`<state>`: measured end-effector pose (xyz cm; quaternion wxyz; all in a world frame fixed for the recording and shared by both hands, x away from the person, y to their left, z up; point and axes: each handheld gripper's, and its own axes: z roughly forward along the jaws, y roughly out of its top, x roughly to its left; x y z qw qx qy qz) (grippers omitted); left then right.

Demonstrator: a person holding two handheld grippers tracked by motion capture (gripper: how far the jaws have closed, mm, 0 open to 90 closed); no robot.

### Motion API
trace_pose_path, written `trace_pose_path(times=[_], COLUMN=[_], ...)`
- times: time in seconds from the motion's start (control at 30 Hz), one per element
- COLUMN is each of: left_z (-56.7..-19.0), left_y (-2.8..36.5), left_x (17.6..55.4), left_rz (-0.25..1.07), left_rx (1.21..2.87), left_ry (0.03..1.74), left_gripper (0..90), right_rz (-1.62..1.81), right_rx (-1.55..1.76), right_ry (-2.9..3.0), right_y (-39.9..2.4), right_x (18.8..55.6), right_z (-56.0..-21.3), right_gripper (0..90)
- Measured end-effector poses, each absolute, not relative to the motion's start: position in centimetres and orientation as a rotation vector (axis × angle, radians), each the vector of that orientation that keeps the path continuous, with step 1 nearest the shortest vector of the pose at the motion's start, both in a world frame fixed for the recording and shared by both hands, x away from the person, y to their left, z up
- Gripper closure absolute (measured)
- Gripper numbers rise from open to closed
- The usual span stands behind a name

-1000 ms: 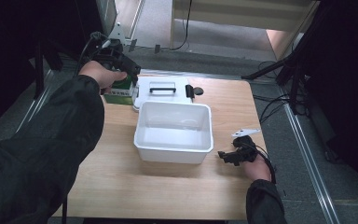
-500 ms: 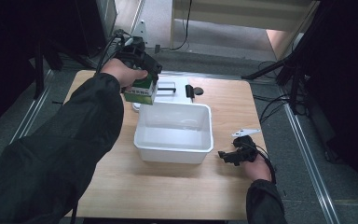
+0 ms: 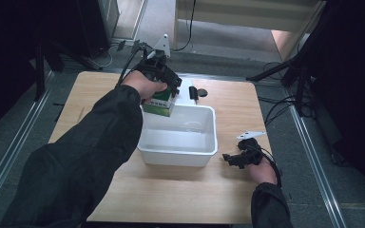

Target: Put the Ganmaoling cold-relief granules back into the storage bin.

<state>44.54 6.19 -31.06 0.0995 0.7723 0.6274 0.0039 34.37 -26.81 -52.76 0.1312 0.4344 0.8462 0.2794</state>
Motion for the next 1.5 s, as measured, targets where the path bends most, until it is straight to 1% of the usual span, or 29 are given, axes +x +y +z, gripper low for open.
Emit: trace_pose_path(times=[0.33,0.47,0.73,0.9,1.03,1.27,1.43,1.5], left_z=[-33.7,-34.0,-34.0,-34.3,-35.2,-36.8,-37.4,-37.6], left_y=[4.8,4.3,3.9,3.9,3.8,3.7,3.1,2.7], left_x=[44.2,44.1,43.5,43.3,43.2,43.5,43.7,43.7], left_rz=[-0.022,0.007,-0.024,-0.016,-0.054,-0.045,-0.006,-0.016], left_rx=[2.282,2.288,2.33,2.341,2.333,2.269,2.258,2.26], left_ry=[1.878,1.884,1.859,1.864,1.886,1.965,2.001,2.008], left_gripper=[5.3,5.0,5.1,5.1,5.1,5.0,5.0,5.0], right_rz=[0.811,0.81,0.813,0.811,0.807,0.807,0.81,0.811], right_rx=[1.258,1.259,1.257,1.257,1.258,1.258,1.258,1.258], right_ry=[2.458,2.457,2.456,2.456,2.457,2.457,2.459,2.459], right_y=[-26.8,-26.8,-26.9,-26.9,-26.8,-26.8,-26.8,-26.9], right_x=[34.4,34.4,34.4,34.4,34.3,34.3,34.4,34.4], right_z=[-52.8,-52.8,-52.8,-52.8,-52.8,-52.8,-52.8,-52.8], right_gripper=[15.9,15.9,15.9,15.9,15.9,15.9,15.9,15.9])
